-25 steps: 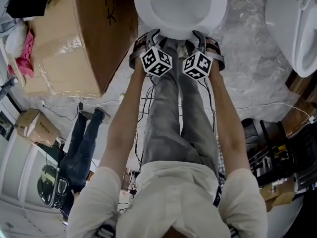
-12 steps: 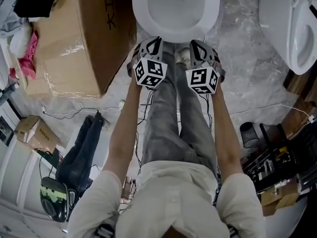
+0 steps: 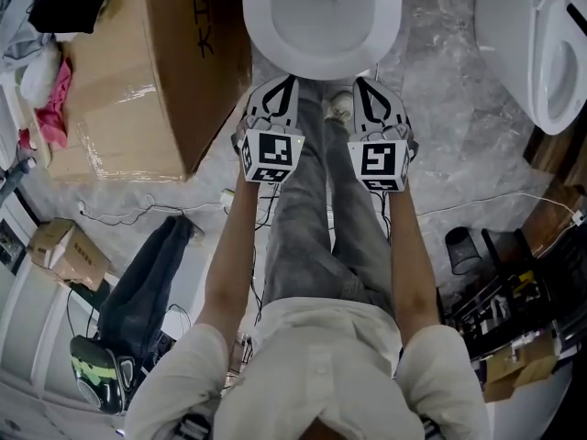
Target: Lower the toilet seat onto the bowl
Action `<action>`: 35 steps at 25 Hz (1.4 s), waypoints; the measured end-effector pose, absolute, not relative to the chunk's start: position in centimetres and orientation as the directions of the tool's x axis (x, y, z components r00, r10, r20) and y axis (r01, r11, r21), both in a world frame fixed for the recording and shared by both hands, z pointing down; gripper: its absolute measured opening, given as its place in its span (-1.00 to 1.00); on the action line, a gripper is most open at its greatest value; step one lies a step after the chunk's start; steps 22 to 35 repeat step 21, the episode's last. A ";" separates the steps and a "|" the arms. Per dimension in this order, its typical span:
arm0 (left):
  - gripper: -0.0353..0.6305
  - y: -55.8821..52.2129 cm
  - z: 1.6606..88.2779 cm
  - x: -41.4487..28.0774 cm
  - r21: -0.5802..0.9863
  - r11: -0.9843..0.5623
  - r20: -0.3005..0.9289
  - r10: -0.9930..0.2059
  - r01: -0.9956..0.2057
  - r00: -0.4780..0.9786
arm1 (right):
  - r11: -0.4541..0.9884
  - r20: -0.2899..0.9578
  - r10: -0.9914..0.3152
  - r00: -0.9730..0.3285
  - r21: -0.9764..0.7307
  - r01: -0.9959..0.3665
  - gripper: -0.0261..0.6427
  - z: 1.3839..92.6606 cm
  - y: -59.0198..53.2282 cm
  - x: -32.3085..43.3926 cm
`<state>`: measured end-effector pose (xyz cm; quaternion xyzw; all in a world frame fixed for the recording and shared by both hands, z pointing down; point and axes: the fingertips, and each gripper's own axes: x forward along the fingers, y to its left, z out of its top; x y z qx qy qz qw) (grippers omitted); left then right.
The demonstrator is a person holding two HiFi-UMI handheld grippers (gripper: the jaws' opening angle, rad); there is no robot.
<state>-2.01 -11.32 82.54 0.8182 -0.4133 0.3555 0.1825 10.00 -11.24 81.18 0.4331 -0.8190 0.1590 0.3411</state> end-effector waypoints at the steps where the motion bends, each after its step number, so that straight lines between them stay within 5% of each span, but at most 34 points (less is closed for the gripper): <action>1: -0.85 -11.4 82.2 -2.0 0.005 -0.589 0.727 -0.553 -0.808 0.407 | 0.573 0.695 -0.603 -0.392 0.036 -0.819 -0.91 81.0 -11.2 10.0; 35: -0.85 -12.4 81.3 -1.7 0.025 -0.581 0.707 -0.565 -0.813 0.425 | 0.567 0.702 -0.604 -0.377 0.046 -0.823 -0.91 81.3 -11.8 10.4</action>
